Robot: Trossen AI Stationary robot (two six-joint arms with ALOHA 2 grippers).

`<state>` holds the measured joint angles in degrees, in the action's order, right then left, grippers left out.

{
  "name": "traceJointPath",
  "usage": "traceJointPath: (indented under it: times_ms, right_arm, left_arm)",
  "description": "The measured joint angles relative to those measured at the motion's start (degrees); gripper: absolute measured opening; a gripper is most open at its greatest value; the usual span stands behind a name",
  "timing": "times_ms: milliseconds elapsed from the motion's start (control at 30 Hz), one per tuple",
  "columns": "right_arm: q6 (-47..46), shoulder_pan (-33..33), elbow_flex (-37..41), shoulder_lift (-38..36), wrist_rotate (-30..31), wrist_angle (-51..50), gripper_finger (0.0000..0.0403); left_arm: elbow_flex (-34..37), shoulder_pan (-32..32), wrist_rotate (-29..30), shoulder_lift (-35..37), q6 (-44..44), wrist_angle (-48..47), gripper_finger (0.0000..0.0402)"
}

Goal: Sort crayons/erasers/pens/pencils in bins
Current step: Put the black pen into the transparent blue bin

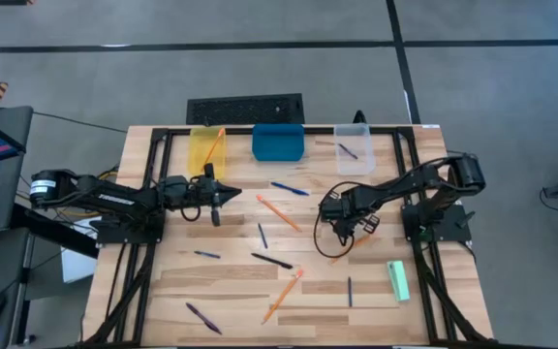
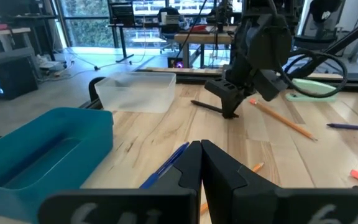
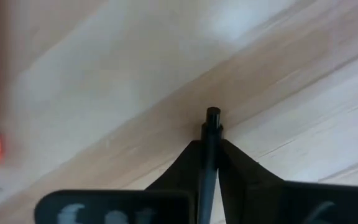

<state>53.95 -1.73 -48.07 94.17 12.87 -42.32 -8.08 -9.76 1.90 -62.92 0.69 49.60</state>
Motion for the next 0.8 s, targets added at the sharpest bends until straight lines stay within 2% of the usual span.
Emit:
traceJointPath:
  times_ms: [233, 433, 600, 700, 800]
  right_arm:
    - [-7.0, -0.6, -5.3, -0.1, -0.1, -0.7, 0.0046]
    - [-13.4, 0.2, -12.8, -0.1, -1.2, -0.5, 0.0044]
    - [-16.4, 2.6, -19.9, -0.5, -4.0, 0.9, 0.0044]
    - [-18.2, 4.8, -23.9, -1.1, -4.3, 5.1, 0.0043]
    - [-22.0, 8.2, -27.8, -1.2, -7.2, 8.1, 0.0043]
  left_arm:
    - [0.0, 0.0, 0.0, 0.0, 0.0, 0.0, 0.0]
    - [0.0, 0.0, 0.0, 0.0, -0.4, -0.1, 0.0]
    - [0.0, 0.0, 0.0, 0.0, -0.4, -0.1, 0.0]
    - [0.0, 0.0, 0.0, 0.0, -0.4, -0.1, 0.0]
    - [0.0, 0.0, 0.0, 0.0, -0.5, -0.1, 0.0]
